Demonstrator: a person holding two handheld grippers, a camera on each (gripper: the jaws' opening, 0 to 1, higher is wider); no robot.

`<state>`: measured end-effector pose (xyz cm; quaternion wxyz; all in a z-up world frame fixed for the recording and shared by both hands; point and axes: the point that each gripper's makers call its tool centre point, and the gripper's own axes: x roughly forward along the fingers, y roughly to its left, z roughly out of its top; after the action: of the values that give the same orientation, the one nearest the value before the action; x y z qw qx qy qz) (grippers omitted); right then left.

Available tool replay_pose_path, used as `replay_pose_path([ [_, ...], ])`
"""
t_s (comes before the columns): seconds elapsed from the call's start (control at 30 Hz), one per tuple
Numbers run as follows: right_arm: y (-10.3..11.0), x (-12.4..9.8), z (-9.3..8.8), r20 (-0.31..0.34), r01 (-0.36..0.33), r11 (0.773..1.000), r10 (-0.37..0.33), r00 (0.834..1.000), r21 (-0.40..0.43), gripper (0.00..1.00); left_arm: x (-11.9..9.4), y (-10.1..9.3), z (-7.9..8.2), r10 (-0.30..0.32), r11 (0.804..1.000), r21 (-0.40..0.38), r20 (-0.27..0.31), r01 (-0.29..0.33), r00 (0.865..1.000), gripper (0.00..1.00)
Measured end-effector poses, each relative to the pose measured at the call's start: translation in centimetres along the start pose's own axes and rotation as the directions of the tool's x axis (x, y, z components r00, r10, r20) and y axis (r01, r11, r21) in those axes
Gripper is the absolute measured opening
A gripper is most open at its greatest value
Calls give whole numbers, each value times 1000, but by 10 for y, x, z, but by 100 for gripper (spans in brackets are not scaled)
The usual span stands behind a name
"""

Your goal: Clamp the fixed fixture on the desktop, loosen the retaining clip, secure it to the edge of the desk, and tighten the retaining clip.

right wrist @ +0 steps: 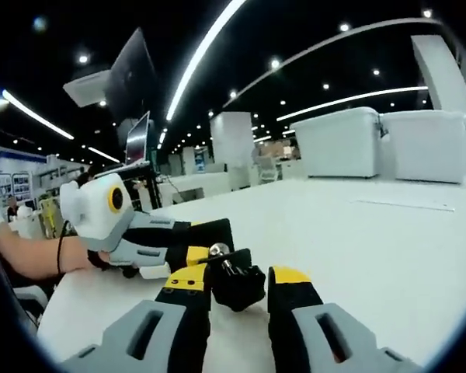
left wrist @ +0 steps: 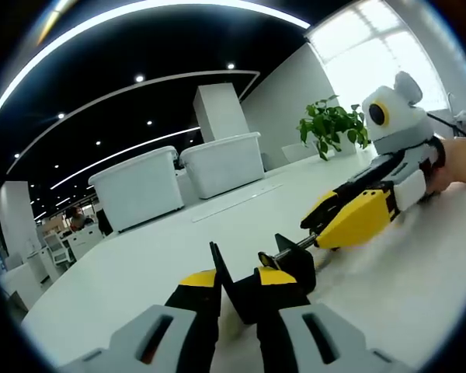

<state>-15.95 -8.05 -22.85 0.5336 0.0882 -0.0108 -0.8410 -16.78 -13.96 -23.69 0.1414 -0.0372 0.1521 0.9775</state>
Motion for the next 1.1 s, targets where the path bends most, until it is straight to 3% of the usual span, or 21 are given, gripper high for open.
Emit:
replay_pose_path([
  [0.43, 8, -1, 1, 12, 8, 983, -6, 1000, -184, 24, 0, 0, 0, 2, 1000, -1, -1, -2, 1000, 17],
  [0.53, 6, -1, 1, 18, 23, 965, -20, 1000, -261, 24, 0, 0, 0, 2, 1000, -1, -1, -2, 1000, 17],
  [0.67, 10, 1, 1, 20, 51, 920, -46, 999, -388, 24, 0, 1, -1, 5, 1000, -2, -2, -5, 1000, 17],
  [0.8, 8, 1, 1, 18, 57, 916, -54, 998, -396, 25, 0, 1, -1, 6, 1000, -3, -3, -6, 1000, 17],
  [0.9, 7, -1, 2, 11, 62, 933, -62, 998, -355, 25, 1, 0, 0, 1, 1000, -5, -3, -1, 1000, 17],
  [0.97, 6, -5, 9, 46, 79, 952, -68, 997, -296, 27, 0, 6, -3, 35, 999, 29, -24, -34, 999, 11],
  [1.0, 4, -7, 14, 71, 92, 958, -76, 995, -273, 28, 1, 2, -2, 19, 1000, -1, -23, -19, 1000, 11],
  [1.1, -3, -16, 26, 129, 138, 972, -115, 985, -190, 31, 0, 3, -3, 25, 1000, 4, -35, -25, 999, 9],
])
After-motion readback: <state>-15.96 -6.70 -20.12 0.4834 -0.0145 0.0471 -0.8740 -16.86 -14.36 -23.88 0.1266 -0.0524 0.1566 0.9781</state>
